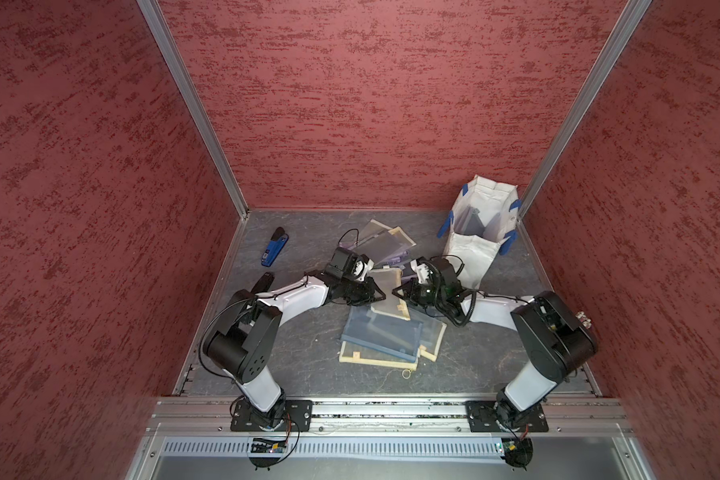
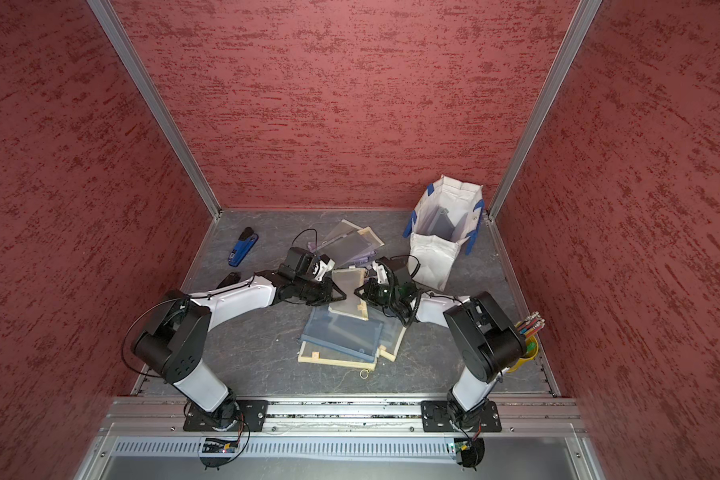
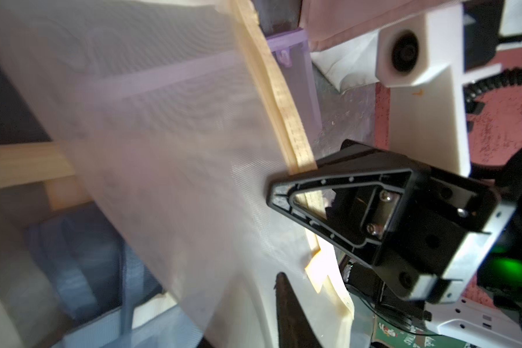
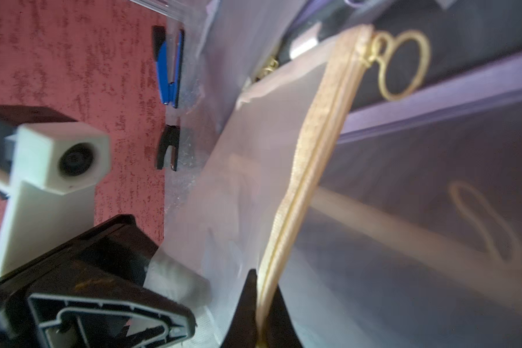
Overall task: Put the pencil pouch into the canvas bag
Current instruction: Pick up the pencil pouch, then place the pencil pouch in the canvas bag.
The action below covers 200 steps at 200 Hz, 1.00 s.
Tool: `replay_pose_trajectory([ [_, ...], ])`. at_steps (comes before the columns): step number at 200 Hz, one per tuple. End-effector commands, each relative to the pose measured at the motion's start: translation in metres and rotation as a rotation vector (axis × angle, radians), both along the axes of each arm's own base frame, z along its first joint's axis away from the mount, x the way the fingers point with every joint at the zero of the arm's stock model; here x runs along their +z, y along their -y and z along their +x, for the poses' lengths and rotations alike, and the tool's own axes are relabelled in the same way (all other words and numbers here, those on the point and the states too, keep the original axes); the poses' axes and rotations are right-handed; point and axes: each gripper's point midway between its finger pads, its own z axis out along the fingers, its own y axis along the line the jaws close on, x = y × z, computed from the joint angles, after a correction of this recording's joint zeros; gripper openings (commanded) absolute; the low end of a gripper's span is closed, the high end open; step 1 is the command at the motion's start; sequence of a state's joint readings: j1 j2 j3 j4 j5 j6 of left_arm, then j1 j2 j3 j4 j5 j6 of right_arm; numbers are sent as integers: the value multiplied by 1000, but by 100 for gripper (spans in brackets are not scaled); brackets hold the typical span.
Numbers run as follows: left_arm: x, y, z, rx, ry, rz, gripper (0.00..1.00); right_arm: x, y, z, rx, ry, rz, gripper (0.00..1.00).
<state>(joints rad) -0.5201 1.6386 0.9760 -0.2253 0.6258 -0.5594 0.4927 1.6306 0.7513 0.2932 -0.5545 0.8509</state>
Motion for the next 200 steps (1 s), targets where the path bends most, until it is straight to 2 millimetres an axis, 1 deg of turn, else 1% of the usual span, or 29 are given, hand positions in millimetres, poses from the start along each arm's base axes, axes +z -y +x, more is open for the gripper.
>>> replay_pose_trajectory([
  [1,11,-8,-7,-4,19,11,38,52,-4,0,27,133,34,0],
  [16,18,-17,-8,16,30,14,62,71,2,1,27,179,-20,0],
  [20,20,-20,-9,23,32,14,69,72,4,2,26,182,-45,0],
  [21,20,-20,-9,25,31,14,70,78,4,2,22,193,-45,0],
  [23,22,-22,-9,29,31,12,73,83,6,1,21,205,-55,0],
  [36,29,-31,-9,51,42,14,89,106,15,6,4,258,-129,0],
  [38,30,-32,-9,54,45,17,91,112,16,7,-1,273,-137,0],
  [47,37,-37,-9,60,69,24,100,126,24,11,-14,296,-199,0],
  [57,45,-41,-9,62,89,32,100,145,32,19,-37,328,-267,0],
  [63,50,-43,-8,64,103,36,99,152,39,24,-47,331,-311,0],
  [72,55,-45,-7,67,122,41,99,170,48,36,-71,351,-361,0],
  [79,60,-45,-6,69,136,40,99,180,56,43,-88,356,-396,0],
  [80,60,-45,-6,69,138,39,99,178,57,43,-88,352,-405,0],
  [83,63,-44,-5,69,144,35,99,188,61,46,-99,369,-412,0],
  [86,65,-44,-4,70,150,33,99,185,63,54,-105,356,-432,0],
  [100,73,-41,0,70,167,25,100,207,83,76,-162,367,-484,0],
  [105,76,-40,1,70,174,22,99,215,93,85,-192,369,-501,0],
  [111,79,-38,3,69,180,20,99,219,106,95,-227,356,-523,0],
  [117,83,-35,4,65,188,18,99,230,118,105,-264,360,-538,0],
  [130,91,-31,4,58,207,17,99,246,147,124,-338,368,-594,0],
  [151,101,-25,4,50,224,10,100,272,192,148,-429,380,-689,0],
  [152,101,-25,4,50,226,9,99,274,196,149,-434,379,-699,0],
  [155,102,-24,3,47,227,7,99,278,200,150,-442,385,-704,0],
  [169,105,-21,2,38,234,2,99,286,224,161,-470,385,-773,0],
  [178,106,-19,2,33,236,2,99,287,239,165,-482,377,-824,0],
  [194,105,-17,1,28,236,4,100,280,263,172,-495,349,-880,0],
  [200,106,-16,1,27,237,2,99,274,272,175,-502,331,-899,0],
])
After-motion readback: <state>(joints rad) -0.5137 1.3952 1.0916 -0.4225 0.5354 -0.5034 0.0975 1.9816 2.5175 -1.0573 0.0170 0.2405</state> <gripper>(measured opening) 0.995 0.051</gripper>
